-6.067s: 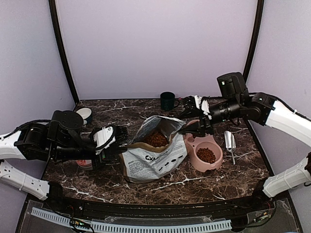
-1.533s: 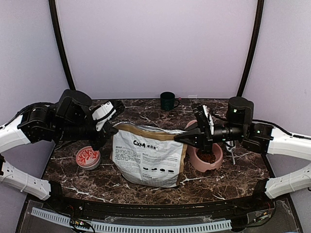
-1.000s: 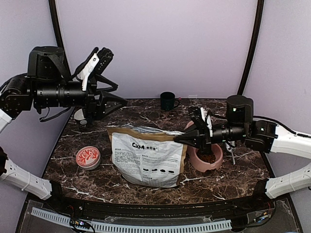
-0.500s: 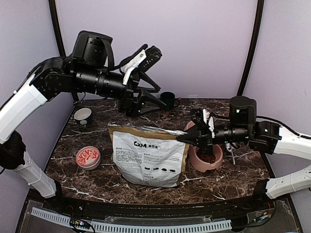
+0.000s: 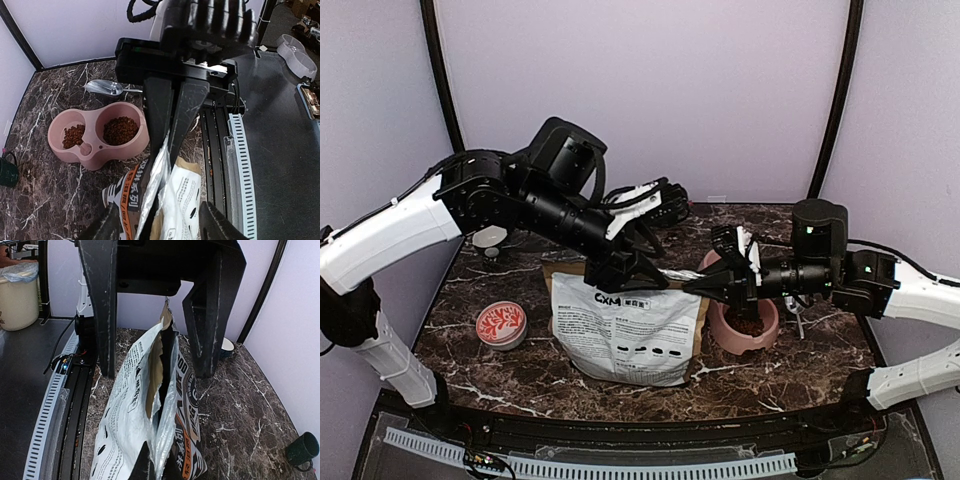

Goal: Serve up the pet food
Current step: Press the seal on the pet food bag.

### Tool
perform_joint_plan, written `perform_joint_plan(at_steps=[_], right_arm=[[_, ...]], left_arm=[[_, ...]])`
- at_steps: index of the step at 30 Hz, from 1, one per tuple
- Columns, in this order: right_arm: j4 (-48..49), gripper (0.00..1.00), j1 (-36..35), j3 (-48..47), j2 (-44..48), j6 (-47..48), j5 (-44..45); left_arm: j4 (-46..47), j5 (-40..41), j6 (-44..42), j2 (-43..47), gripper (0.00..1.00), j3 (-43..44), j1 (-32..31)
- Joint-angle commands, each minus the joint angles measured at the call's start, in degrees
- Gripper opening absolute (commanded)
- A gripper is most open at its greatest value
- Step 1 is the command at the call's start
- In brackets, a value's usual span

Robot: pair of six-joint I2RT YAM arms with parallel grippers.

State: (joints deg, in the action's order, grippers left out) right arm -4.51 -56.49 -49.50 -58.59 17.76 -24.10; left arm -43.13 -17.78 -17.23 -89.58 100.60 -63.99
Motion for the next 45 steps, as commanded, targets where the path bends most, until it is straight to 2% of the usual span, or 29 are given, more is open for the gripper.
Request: perform_joint_plan(at_steps=[1,10,12,16,17,27,30,36,43,45], right_arm=[[7.7,0.0,-0.4,-2.3,2.7,0.4,0.5],[8.6,0.0,-0.6,-1.8,3.6,0.1,1.1],[8.7,0.0,-0.6,-1.8,3.8,0.1,1.1],[9.3,0.0,-0.6,-1.2,4.6,0.0,1.5],[9.5,0.0,-0.6,-1.0,5.0,0.0,1.5],[7.9,0.0,-0.6,1.2,8.2,0.4,3.8],[7.7,0.0,-0.6,1.2,8.0,0.1,3.3],[8.2,0.0,-0.6,0.8,7.1,-1.0,2.2],[8.6,0.0,-0.6,0.5,6.3,-1.5,2.0],[8.6,0.0,-0.6,0.4,6.0,-1.6,1.8]], left_arm=[[1.0,-0.7,-2.6,-1.1,0.54,-0.8,-0.4],[4.6,0.6,-4.4,-2.0,0.36,-6.8,-0.5],[5.8,1.0,-4.6,-2.0,0.27,-7.3,-0.5],[6.3,2.3,-5.4,-2.3,0.03,-7.7,-0.5],[6.1,2.9,-5.5,-2.4,0.0,-7.8,-0.5],[5.8,5.9,-5.9,0.9,0.0,-9.9,-0.5],[6.5,5.8,-5.7,1.5,0.12,-10.1,-0.5],[7.9,2.9,-4.5,1.0,0.22,-9.3,-0.6],[12.4,-0.5,-2.4,0.0,0.23,-9.2,-0.6],[13.4,-0.8,-1.8,-0.6,0.17,-8.8,-0.6]])
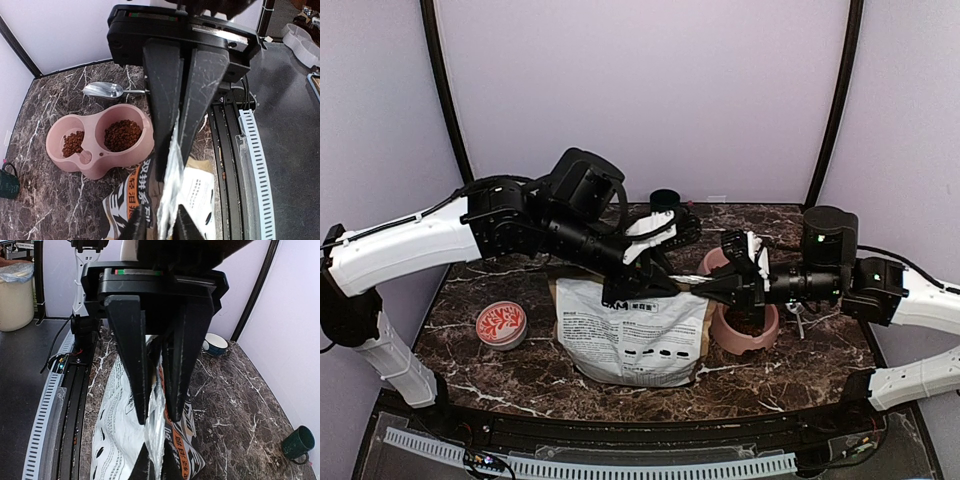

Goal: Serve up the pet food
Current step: Press the seal on the pet food bag.

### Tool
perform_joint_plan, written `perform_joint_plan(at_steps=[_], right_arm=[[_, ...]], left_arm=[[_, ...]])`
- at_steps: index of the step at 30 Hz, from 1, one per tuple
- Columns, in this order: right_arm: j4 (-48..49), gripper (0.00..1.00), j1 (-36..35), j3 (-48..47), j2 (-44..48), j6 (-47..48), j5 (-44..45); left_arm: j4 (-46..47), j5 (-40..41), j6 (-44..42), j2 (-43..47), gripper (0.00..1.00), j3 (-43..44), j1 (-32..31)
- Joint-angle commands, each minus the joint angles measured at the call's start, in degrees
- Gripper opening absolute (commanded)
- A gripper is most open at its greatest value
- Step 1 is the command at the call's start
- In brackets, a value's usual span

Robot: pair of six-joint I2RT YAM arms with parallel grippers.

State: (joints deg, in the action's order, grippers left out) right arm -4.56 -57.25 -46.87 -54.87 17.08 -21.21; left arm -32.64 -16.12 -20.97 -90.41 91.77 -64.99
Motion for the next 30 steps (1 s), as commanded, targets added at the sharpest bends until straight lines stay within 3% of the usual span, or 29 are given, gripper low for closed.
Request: perform_joint_plan(at_steps=[1,4,13,16,19,21,24,30], right_arm=[[8.5,0.0,0.1,-2.3,2.2,-1.0,-1.1],[8.4,0.0,0.1,-2.1,2.5,-1.0,-1.0],[7.8,0.0,0.1,-1.0,3.9,-0.5,0.2],[7.9,0.0,0.1,-0.7,4.3,-0.3,0.7],[7.4,0.0,0.1,-0.7,4.3,-0.1,0.9],[7.2,0.0,0.1,-0.8,4.2,0.0,0.9],[7.2,0.0,0.1,-0.9,4.2,0.0,1.1],[7.0,0.0,0.1,-0.9,4.9,0.0,1.6]], left_arm=[[3.5,-2.4,2.2,-0.1,0.13,0.1,0.4],[4.5,-0.5,2.6,-0.5,0.01,0.2,0.4],[3.6,6.2,0.5,2.2,0.0,-2.5,0.4],[0.6,6.4,0.2,2.7,0.21,-2.5,0.5],[-1.2,5.9,-0.1,3.6,0.31,-3.0,0.6],[-1.6,5.6,0.0,4.1,0.31,-3.6,1.1],[-1.4,5.3,0.3,5.0,0.23,-4.8,1.6],[-2.4,5.3,-0.6,5.7,0.2,-6.1,2.1]])
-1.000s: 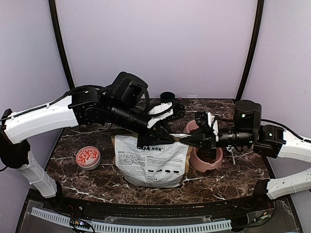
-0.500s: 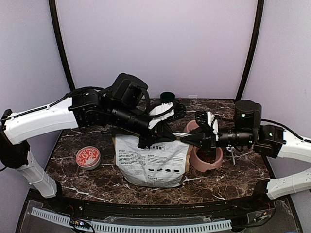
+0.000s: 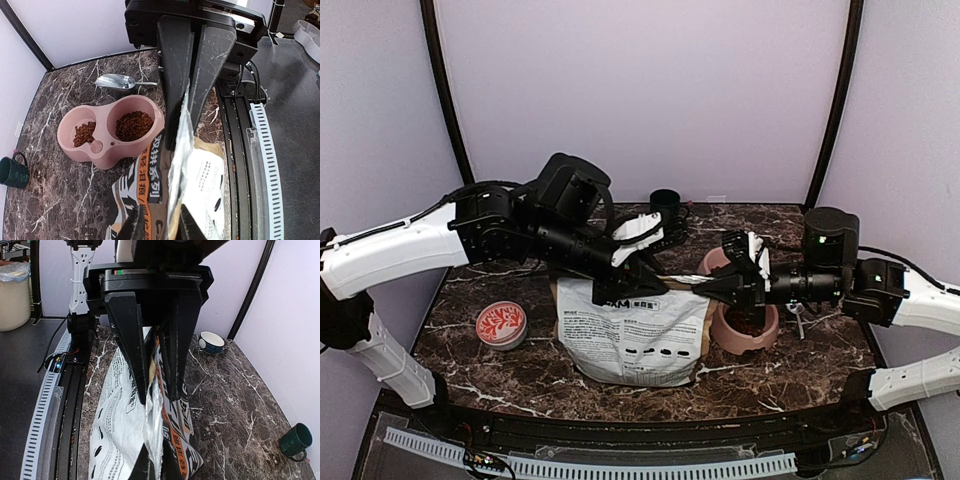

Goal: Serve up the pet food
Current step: Press the seal on the pet food bag.

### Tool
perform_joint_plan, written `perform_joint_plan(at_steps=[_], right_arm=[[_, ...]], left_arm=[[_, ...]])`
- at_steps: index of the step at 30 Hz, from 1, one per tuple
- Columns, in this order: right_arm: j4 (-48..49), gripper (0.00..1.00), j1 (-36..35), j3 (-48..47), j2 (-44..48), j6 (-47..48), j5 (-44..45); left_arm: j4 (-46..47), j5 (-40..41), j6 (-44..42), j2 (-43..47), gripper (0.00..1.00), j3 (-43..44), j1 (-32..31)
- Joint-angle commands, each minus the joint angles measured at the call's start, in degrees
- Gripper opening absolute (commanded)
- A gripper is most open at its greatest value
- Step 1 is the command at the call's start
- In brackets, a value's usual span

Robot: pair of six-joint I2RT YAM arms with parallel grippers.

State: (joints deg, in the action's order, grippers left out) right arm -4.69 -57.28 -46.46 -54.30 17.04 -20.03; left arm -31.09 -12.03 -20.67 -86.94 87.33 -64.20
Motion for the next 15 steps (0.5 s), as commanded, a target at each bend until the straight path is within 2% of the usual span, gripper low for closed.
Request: perform_joint_plan(at_steps=[1,3,15], right_arm=[[7.1,0.0,0.1,-1.4,4.4,0.1,0.4],[6.7,0.0,0.1,-1.5,4.6,0.2,0.6],[6.7,0.0,0.2,-2.0,4.4,-1.3,3.0]], left_arm=[[-4.1,1.2,-1.0,2.4,0.15,-1.8,1.5],[-4.2,0.6,-1.0,2.7,0.0,-1.9,1.8],[-2.2,-1.8,0.5,5.5,0.0,-3.0,2.2]])
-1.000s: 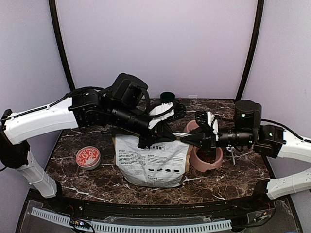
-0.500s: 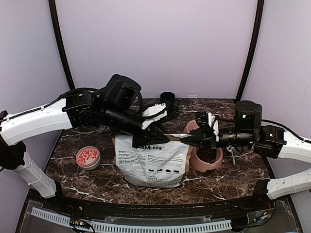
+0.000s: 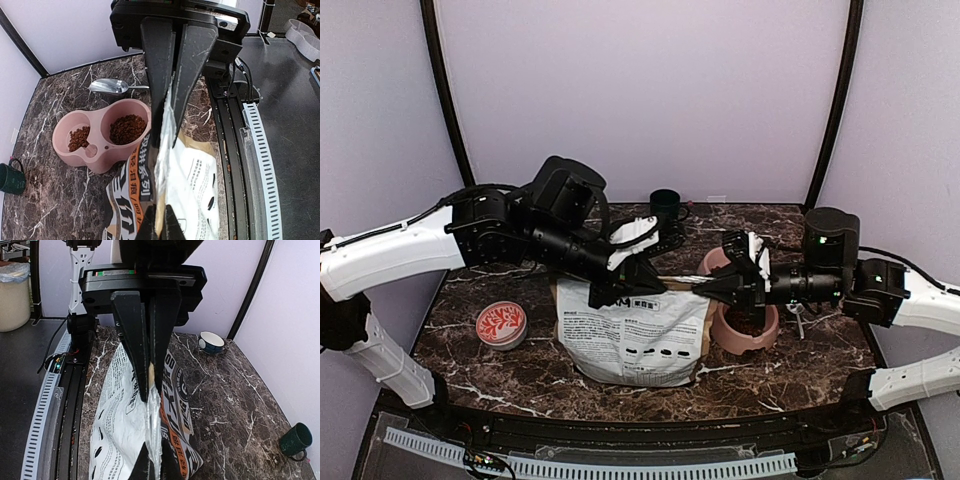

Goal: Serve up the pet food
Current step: Press the seal on the pet food bag.

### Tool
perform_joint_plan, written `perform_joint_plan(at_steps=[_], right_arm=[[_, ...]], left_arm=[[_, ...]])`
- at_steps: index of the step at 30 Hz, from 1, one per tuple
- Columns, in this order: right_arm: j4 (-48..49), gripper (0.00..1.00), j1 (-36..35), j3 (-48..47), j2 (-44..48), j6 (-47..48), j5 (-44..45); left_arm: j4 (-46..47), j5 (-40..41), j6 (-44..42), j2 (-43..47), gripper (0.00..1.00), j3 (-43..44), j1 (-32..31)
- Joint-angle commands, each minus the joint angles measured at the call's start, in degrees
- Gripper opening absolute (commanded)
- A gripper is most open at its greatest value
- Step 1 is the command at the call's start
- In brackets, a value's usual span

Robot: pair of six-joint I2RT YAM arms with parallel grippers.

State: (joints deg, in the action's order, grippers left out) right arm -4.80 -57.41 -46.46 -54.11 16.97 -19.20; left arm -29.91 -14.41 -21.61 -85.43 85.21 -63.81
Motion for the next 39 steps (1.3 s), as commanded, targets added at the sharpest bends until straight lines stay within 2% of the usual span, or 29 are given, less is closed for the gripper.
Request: perform_joint_plan(at_steps=[1,2,6,10,19,25,34,39], right_arm=[[6.6,0.05,0.3,-2.4,3.7,-1.8,2.5],[6.0,0.14,0.3,-2.7,3.2,-2.2,2.3],[1.3,0.41,0.3,-7.0,-0.8,-4.0,0.6],[-3.7,0.53,0.2,-11.8,-5.2,-5.1,0.6],[-10.2,0.56,-0.8,-18.7,-10.6,-5.4,0.4],[-14.0,0.5,-1.5,-22.7,-13.5,-4.6,1.2],[-21.0,0.51,-2.1,-25.1,-14.7,-3.4,-2.7],[-23.1,0.44,-2.2,-25.3,-15.1,-2.7,-0.8]], left_arm=[[-3.0,0.0,2.0,4.0,0.0,-0.8,1.8],[-2.6,-0.1,2.7,4.0,0.0,-0.7,1.8],[-2.9,-0.7,4.5,3.2,0.0,0.6,1.8],[-1.9,-1.7,4.7,3.5,0.0,0.1,1.8],[-1.0,-1.7,4.3,3.8,0.0,-0.2,1.8],[-0.6,-2.0,4.3,3.7,0.0,-0.5,1.8],[-1.1,-1.9,4.4,4.0,0.0,-0.4,1.8],[-0.9,-2.1,4.5,4.3,0.0,-0.2,1.8]])
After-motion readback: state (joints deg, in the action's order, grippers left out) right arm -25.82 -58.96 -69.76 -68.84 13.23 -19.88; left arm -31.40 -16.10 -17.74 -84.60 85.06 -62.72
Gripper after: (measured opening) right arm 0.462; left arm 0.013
